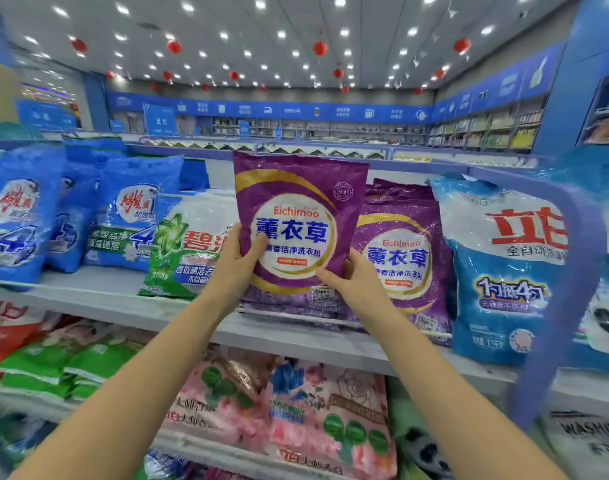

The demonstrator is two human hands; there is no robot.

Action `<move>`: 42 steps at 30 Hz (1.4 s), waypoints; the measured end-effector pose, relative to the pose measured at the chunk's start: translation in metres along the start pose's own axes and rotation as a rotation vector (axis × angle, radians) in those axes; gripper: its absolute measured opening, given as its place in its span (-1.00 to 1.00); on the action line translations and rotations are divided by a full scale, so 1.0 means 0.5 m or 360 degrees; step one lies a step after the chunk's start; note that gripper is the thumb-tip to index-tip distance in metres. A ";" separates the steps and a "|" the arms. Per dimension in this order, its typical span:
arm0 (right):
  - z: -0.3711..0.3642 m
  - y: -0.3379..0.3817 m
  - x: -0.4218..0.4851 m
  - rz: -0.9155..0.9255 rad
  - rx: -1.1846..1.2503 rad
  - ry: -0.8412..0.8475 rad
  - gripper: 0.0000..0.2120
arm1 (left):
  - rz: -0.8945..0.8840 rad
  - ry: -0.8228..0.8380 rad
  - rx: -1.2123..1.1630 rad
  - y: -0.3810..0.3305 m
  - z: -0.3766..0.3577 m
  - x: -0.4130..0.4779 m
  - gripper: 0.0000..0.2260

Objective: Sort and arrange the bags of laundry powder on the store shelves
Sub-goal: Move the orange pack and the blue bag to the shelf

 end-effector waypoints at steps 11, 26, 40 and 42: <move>-0.040 -0.055 -0.031 -0.0150 -0.0346 -0.0123 -0.74 | 0.0255 0.0053 0.0115 0.090 0.040 -0.008 -0.69; -0.057 -0.026 -0.011 0.0379 -0.1398 -0.0776 -0.21 | -0.0150 -0.0139 0.0865 0.070 -0.009 0.024 -0.66; -0.031 -0.034 -0.031 0.0187 -0.1272 -0.0546 -0.33 | -0.0037 0.0089 0.1221 0.091 -0.003 0.013 -0.45; -0.019 -0.028 -0.021 0.0170 -0.1171 -0.0554 -0.39 | -0.0054 0.0107 0.1205 0.092 -0.001 0.016 -0.45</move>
Point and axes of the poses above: each hand's wrist, its own x-axis towards the middle knuckle, its own z-axis out of the back of the hand, y = z × x, the point moved 7 cm from there along x, towards the middle knuckle, and after that the axes turned 2 degrees about -y, right-handed, at the moved point
